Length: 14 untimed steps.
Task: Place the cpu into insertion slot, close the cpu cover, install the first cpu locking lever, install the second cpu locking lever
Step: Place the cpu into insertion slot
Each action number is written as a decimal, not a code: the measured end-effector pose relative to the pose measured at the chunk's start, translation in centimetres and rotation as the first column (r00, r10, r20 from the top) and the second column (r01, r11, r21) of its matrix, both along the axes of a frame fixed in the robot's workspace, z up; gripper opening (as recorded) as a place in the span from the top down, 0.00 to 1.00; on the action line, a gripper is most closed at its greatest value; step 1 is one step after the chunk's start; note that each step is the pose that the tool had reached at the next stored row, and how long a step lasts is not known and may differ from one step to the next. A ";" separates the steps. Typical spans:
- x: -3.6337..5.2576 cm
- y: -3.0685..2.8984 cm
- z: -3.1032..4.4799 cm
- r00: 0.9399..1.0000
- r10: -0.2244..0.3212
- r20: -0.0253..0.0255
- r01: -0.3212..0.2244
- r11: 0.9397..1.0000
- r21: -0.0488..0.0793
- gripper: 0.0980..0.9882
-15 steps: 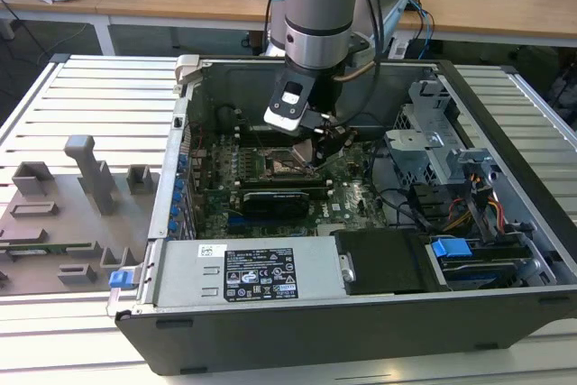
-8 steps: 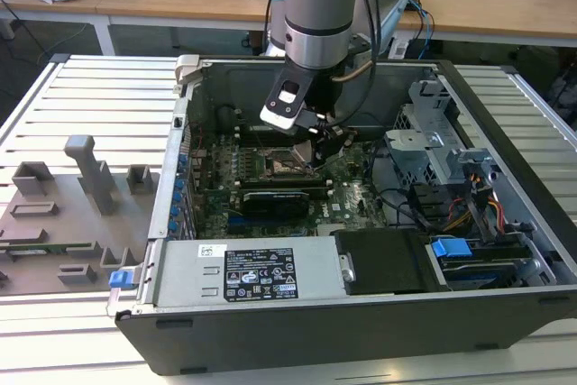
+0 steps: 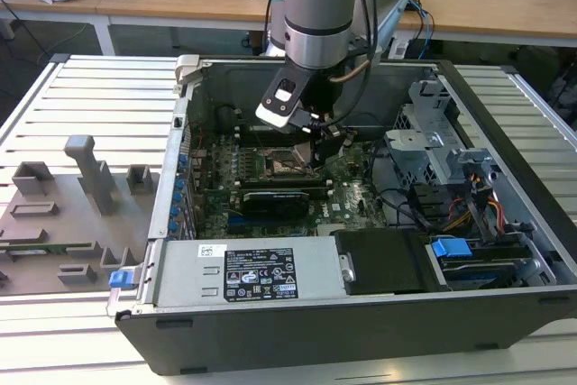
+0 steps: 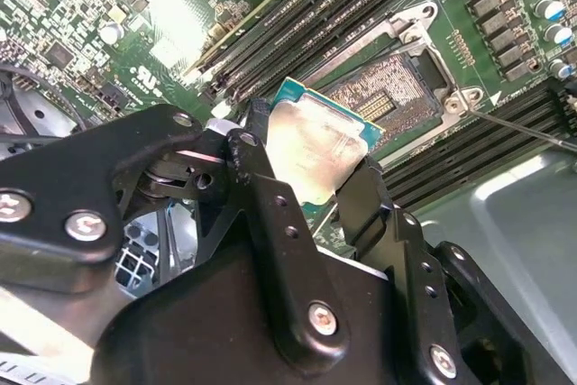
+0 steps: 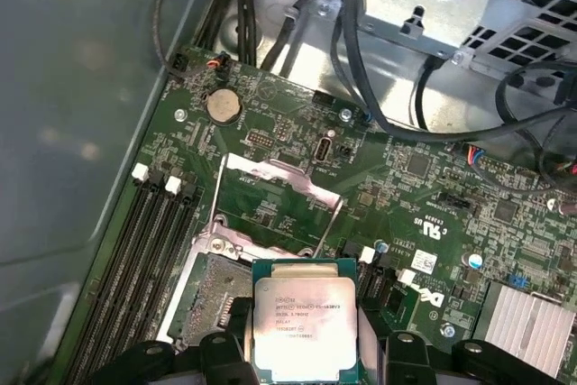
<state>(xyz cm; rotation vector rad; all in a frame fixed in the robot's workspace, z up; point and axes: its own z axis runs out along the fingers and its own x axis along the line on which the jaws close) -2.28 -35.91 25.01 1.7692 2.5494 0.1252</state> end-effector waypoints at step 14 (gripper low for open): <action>0.00 0.00 -0.01 0.994 -0.109 0.000 0.109 0.994 -0.001 0.50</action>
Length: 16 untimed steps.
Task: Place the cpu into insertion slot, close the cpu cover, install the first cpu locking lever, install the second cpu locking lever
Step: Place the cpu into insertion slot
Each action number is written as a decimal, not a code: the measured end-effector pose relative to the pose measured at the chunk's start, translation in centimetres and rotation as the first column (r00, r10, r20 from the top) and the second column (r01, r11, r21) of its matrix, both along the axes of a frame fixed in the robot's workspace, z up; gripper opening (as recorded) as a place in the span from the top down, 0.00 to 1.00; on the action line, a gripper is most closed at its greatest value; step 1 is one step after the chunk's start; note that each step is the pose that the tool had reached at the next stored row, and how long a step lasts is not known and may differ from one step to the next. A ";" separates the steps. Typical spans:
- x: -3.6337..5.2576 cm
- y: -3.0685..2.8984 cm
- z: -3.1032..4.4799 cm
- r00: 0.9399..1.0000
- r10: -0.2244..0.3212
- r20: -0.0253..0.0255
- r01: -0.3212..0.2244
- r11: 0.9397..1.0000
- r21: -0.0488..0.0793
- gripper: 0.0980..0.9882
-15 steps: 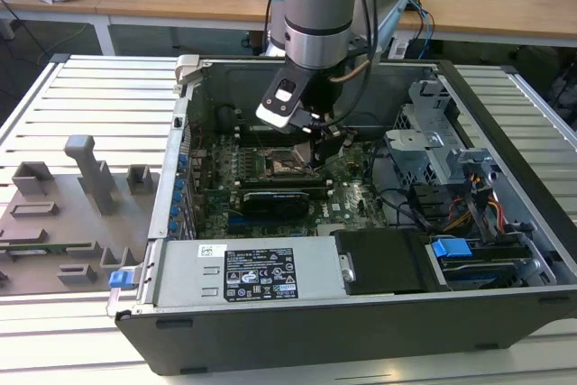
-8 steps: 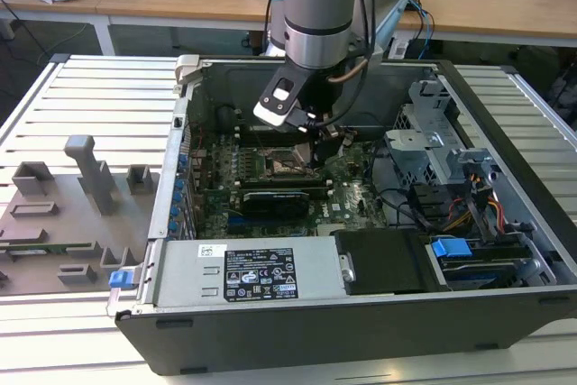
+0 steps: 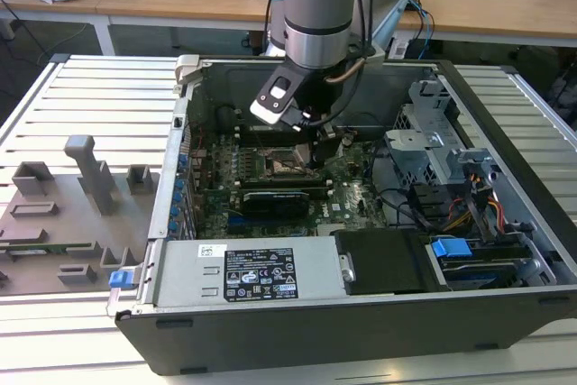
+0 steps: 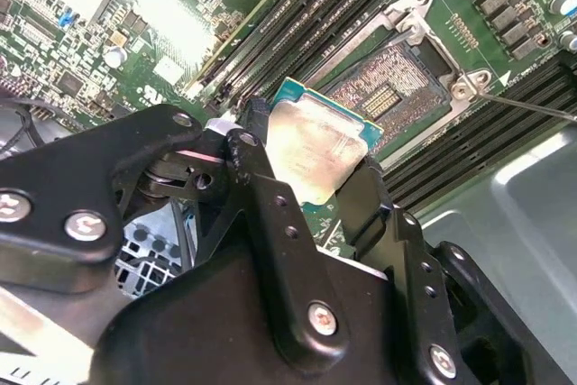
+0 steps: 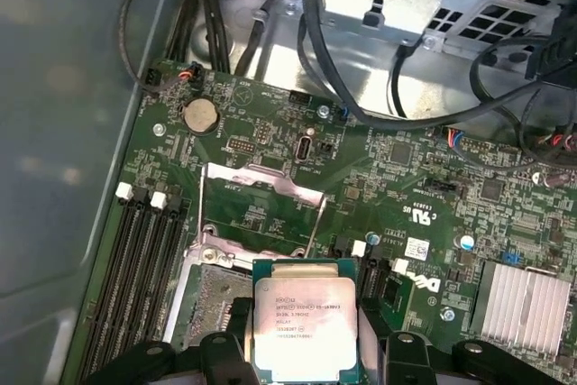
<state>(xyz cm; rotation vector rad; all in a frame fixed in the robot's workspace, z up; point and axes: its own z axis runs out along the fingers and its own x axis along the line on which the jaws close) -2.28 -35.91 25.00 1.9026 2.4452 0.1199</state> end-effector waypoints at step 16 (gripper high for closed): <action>0.00 0.00 -0.01 0.992 -0.123 0.001 0.123 0.992 -0.017 0.50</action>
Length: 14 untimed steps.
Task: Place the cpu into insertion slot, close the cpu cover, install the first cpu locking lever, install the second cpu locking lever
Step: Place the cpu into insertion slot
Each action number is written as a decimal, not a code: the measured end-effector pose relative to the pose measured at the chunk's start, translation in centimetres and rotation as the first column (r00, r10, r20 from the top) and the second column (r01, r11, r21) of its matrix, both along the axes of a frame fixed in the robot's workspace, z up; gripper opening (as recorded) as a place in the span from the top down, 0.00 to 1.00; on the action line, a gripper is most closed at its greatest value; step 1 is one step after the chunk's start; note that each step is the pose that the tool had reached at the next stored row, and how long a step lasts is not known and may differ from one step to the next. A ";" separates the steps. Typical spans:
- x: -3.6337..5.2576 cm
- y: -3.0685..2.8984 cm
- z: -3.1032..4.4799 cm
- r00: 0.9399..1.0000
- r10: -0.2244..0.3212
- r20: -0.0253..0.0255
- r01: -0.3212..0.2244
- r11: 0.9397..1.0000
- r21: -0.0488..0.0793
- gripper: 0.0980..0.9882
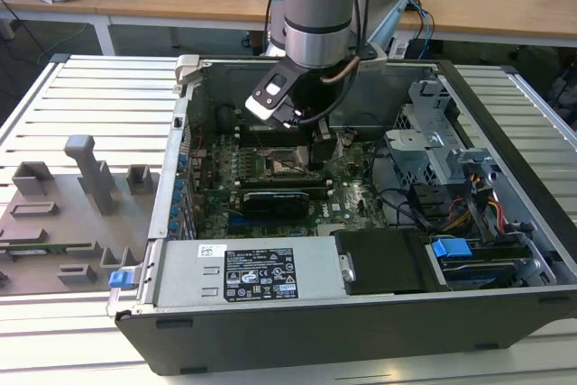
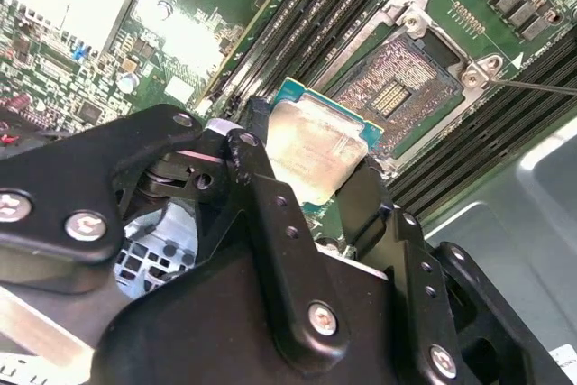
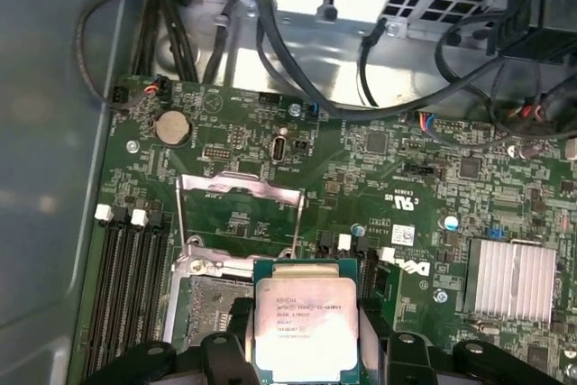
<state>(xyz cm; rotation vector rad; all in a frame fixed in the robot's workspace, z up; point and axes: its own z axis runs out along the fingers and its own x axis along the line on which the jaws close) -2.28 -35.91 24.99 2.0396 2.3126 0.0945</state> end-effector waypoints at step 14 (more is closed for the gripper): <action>0.00 0.00 -0.01 0.992 -0.125 0.001 0.125 0.992 -0.015 0.50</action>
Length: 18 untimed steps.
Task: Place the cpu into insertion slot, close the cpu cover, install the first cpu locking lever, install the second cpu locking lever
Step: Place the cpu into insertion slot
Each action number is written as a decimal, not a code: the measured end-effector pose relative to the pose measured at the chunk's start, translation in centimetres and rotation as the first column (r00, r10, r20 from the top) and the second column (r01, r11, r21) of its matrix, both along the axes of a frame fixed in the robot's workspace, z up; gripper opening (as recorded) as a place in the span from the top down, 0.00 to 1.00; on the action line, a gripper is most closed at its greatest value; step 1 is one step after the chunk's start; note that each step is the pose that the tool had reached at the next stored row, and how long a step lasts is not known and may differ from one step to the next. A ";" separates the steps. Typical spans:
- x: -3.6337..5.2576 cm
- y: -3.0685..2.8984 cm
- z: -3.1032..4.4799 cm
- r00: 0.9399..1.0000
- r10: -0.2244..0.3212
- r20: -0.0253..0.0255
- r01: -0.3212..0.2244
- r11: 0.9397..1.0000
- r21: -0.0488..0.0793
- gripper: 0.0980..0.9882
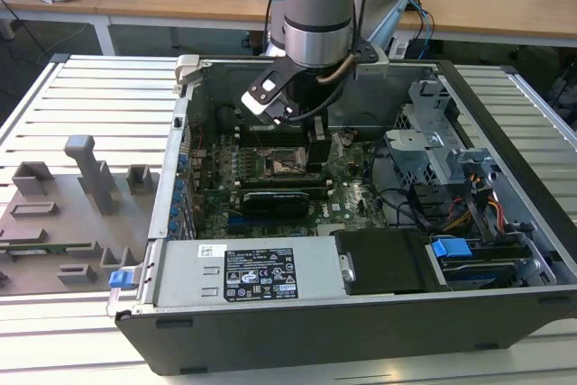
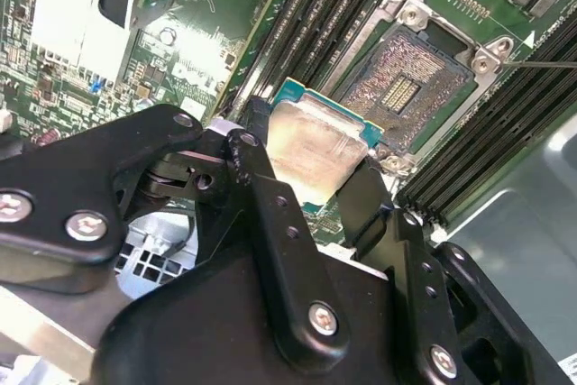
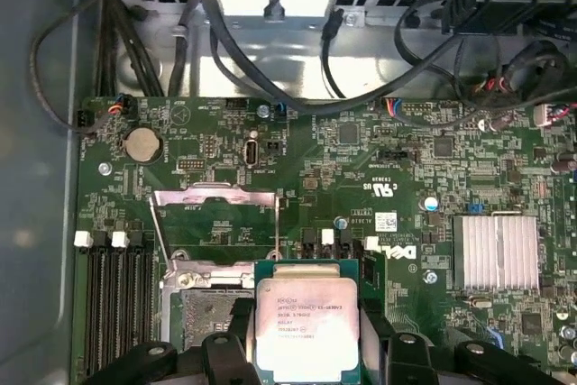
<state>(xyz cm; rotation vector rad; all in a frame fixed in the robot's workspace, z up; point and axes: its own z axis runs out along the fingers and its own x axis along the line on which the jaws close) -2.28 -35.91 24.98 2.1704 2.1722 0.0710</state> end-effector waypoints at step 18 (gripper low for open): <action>0.22 2.91 -0.09 0.999 -0.011 -0.047 0.011 1.000 0.001 0.50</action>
